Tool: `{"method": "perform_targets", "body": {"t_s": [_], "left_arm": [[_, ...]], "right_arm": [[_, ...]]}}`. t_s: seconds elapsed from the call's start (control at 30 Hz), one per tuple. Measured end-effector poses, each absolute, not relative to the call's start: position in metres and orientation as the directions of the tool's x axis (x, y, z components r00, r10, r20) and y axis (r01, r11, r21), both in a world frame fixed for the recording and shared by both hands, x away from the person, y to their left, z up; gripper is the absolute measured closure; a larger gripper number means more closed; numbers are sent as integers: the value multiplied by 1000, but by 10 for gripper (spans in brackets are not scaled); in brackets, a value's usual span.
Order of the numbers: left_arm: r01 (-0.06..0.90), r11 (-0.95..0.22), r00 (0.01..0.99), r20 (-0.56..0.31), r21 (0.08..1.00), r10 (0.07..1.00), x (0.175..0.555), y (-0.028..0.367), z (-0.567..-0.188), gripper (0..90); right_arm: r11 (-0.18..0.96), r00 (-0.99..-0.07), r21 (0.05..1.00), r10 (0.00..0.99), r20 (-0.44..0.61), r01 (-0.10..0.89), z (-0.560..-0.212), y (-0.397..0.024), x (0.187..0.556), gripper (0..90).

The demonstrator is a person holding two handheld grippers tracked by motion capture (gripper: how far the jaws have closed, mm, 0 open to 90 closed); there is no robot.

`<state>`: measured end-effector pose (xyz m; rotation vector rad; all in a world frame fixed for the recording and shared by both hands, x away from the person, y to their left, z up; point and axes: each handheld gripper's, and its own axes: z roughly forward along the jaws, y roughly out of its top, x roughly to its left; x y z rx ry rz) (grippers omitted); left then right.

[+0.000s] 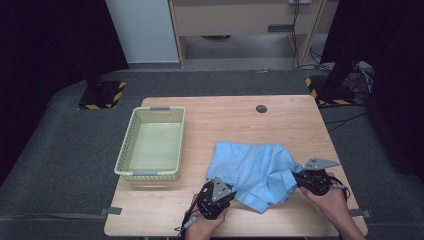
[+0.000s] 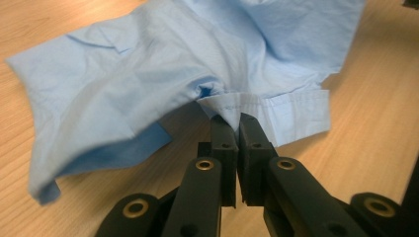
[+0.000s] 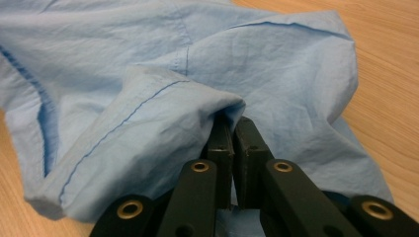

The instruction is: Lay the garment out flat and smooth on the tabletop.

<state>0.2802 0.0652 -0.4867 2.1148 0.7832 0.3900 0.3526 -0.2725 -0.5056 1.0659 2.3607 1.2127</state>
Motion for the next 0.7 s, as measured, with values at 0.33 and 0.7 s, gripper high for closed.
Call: {"method": "perform_targets", "body": {"t_s": [0.33, 0.7], "left_arm": [[415, -424, 740, -27, 805, 672, 275, 72, -484, 876], [416, -381, 748, -72, 826, 660, 291, 66, -481, 876]], "right_arm": [[379, -657, 774, 751, 64, 508, -507, -272, 363, 863], [317, -570, 806, 821, 30, 499, -486, -297, 341, 549]]}}
